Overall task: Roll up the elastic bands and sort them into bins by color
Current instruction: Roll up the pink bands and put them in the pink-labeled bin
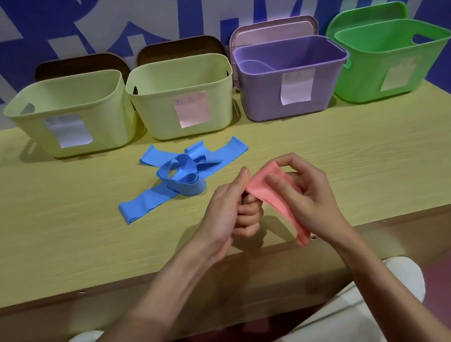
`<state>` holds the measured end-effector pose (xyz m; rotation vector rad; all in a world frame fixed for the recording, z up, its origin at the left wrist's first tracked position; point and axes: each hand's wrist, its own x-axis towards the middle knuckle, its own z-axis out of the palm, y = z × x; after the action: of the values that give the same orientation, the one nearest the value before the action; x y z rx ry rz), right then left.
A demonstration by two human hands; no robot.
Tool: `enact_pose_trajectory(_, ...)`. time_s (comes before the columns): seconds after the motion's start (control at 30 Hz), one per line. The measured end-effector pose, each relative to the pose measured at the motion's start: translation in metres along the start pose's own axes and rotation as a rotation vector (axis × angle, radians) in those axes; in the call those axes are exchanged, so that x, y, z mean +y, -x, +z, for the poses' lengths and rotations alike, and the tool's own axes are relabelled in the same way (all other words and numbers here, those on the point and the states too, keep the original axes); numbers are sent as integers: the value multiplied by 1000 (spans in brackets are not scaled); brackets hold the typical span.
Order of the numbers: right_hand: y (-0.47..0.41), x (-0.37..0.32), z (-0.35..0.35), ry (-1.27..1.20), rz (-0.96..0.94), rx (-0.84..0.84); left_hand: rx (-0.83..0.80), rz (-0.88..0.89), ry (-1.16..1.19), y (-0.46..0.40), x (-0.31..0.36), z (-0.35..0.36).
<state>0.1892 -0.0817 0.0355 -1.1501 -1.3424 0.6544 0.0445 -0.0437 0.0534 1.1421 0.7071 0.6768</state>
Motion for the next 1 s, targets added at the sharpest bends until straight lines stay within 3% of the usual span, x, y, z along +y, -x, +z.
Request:
enact_pose_trajectory(0.13, 3, 5, 0, -5, 13, 29, 96, 79, -220, -3, -6, 1)
enact_pose_trajectory(0.37, 3, 8, 0, 0, 12, 66, 114, 285, -529, -5, -21, -4)
enact_pose_trajectory(0.53, 5, 4, -2, -26, -4, 11, 129, 244, -452, -6, -18, 1)
enact_pose_trajectory(0.8, 3, 3, -6, -10, 11, -31, -3, -8, -18, 2, -1, 4)
enact_pose_trajectory(1.0, 4, 8, -2, -38, 38, 33, 90, 65, -202, 0, -5, 4)
